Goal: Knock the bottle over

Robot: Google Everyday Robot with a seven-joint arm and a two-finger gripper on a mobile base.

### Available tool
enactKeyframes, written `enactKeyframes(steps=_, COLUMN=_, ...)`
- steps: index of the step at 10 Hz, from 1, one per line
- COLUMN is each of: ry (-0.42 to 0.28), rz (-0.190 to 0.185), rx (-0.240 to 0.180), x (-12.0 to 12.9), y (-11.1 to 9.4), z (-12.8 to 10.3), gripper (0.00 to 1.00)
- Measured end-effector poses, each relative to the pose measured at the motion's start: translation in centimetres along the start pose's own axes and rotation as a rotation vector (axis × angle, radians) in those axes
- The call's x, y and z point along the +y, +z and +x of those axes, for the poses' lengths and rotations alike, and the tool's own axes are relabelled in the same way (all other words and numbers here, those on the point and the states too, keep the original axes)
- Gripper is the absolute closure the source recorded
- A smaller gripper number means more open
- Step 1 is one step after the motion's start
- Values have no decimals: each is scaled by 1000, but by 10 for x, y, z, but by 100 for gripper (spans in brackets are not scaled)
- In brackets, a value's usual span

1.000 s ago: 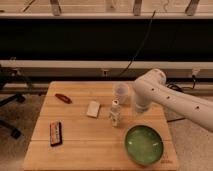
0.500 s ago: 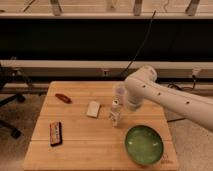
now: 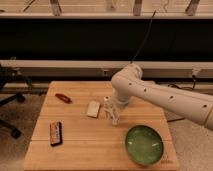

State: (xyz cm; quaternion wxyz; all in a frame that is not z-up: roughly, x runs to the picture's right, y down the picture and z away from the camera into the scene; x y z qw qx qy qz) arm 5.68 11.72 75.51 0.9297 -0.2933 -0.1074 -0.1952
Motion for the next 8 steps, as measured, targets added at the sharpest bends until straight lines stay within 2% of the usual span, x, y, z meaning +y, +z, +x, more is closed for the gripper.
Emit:
enactKeyframes(steps=3, ry=-50, rz=-3, rx=-2, x=-12, y=1, z=-16, gripper=100)
enactKeyframes(steps=5, ry=-85, rz=-2, rx=-14, x=-19, y=1, z=-25, gripper=100)
enactKeyframes(steps=6, ry=-101, rz=5, rx=-33, x=-20, y=-1, z=-29, gripper=97)
enactKeyframes(steps=7, ry=-102, rz=10, rx=-43, x=-19, y=-2, z=-26, gripper=97)
enactKeyframes(steps=8, ry=-96, rz=4, rx=-35, x=-21, y=-2, z=-22, gripper=100)
